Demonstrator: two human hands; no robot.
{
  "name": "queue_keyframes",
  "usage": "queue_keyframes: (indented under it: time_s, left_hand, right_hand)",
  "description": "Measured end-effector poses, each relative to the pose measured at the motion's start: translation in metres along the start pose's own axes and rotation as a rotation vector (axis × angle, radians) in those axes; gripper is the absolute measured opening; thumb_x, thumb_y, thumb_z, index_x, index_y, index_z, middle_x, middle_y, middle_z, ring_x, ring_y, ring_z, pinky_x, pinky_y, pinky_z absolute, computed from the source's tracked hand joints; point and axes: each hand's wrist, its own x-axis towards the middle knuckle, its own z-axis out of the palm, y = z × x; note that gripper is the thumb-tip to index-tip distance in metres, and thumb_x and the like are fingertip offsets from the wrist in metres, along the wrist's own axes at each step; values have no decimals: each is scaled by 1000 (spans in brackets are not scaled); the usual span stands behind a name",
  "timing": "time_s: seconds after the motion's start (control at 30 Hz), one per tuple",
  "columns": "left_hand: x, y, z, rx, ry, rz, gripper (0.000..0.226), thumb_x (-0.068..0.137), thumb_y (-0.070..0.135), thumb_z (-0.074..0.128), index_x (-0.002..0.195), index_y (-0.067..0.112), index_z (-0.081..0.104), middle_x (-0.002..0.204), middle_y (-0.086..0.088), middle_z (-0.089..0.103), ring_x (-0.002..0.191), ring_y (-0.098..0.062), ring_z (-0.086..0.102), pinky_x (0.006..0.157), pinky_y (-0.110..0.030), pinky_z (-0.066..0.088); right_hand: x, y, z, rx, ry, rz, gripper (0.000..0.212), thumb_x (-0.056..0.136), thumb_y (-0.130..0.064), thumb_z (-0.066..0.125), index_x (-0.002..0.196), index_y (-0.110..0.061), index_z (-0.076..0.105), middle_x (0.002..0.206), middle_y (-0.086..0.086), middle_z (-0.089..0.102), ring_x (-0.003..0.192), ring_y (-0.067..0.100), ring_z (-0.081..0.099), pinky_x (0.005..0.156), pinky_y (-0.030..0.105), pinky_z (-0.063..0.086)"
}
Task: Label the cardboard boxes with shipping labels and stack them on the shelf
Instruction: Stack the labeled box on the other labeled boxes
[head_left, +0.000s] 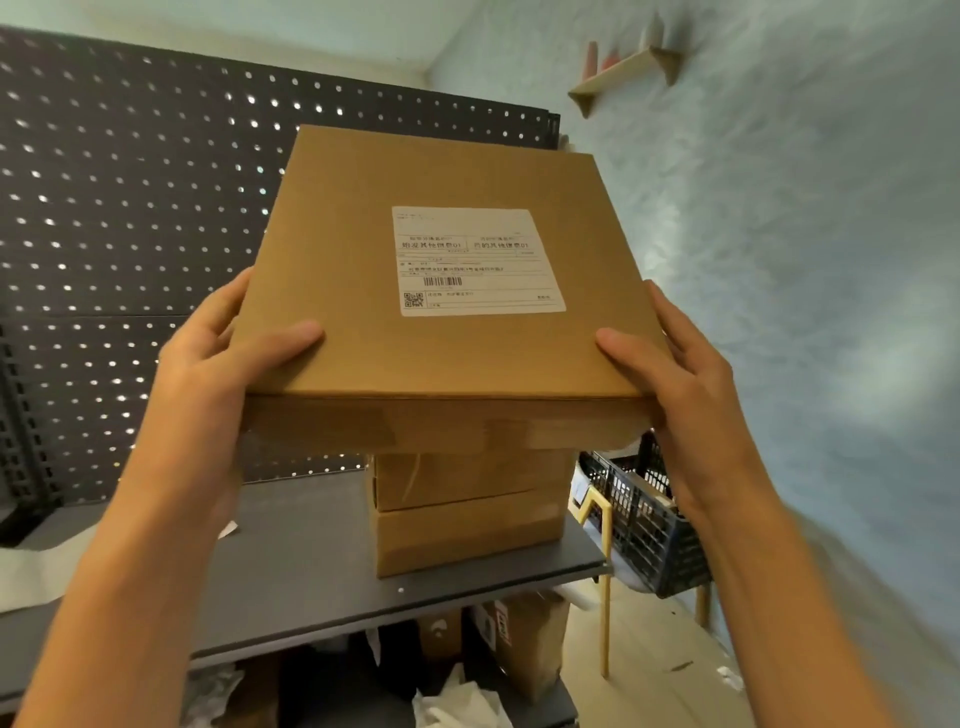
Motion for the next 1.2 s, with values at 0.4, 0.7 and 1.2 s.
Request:
queue_keyframes:
  time_s: [0.4, 0.7, 1.2]
  left_hand:
    - [11, 6, 52, 104, 49, 38, 47, 72, 29, 61, 118, 33, 61, 105, 8, 69, 91, -12, 59, 65, -28, 43]
    - [52, -6, 63, 152, 96, 71, 55, 71, 36, 60, 126, 32, 55, 103, 13, 67, 80, 2, 61, 54, -18, 44]
    - [105, -32, 66, 244, 77, 45, 59, 60, 53, 61, 116, 35, 61, 95, 21, 67, 77, 6, 60, 65, -28, 41]
  right_hand:
    - [62, 12, -30, 60, -103, -8, 77, 68, -45, 68, 139, -32, 43, 131, -10, 55, 114, 10, 58, 91, 29, 52]
    - [113, 26, -20, 79, -121, -21, 77, 64, -51, 69, 136, -31, 48, 128, -7, 59, 112, 15, 60, 94, 37, 52]
    - [170, 51, 2, 50, -134, -25, 66, 70, -54, 61, 131, -33, 51, 125, -8, 59, 111, 14, 58, 87, 33, 50]
